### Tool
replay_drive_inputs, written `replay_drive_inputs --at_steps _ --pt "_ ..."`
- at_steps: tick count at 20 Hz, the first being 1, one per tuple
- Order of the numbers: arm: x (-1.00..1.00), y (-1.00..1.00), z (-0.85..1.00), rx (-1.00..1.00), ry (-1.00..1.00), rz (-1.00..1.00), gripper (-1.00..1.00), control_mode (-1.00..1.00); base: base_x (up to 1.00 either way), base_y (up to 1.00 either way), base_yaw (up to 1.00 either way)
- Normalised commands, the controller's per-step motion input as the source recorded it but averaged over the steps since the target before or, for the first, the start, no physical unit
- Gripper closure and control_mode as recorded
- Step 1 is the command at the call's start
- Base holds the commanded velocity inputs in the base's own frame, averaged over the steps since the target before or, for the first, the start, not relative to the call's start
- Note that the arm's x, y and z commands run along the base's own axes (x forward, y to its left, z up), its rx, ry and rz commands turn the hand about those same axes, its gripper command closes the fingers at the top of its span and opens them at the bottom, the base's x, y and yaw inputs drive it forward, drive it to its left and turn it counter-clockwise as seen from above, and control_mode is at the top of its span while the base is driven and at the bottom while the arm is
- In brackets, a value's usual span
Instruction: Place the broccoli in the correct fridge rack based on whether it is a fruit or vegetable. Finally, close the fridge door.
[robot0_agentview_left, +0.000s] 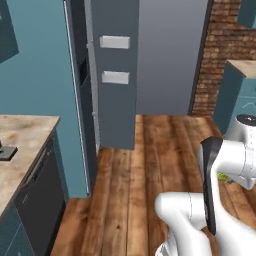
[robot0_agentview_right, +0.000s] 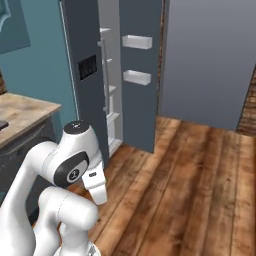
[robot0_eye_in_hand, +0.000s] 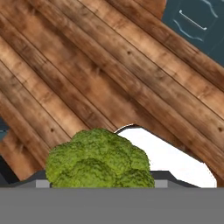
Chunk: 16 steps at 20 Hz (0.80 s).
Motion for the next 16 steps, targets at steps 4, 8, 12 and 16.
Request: replay_drive_inputs --at_steps 4,8,12,16 --pt "0.00 0.00 0.00 0.00 0.00 0.00 1.00 1.00 1.00 -0.36 0.00" --pt "0.00 0.00 0.00 0.00 0.00 0.00 1.00 1.00 1.00 -0.36 0.00" --pt "0.00 0.00 0.00 0.00 0.00 0.00 1.00 1.00 1.00 -0.30 0.00" --pt "0.00 0.00 0.00 0.00 0.00 0.00 1.00 1.00 1.00 -0.24 0.05"
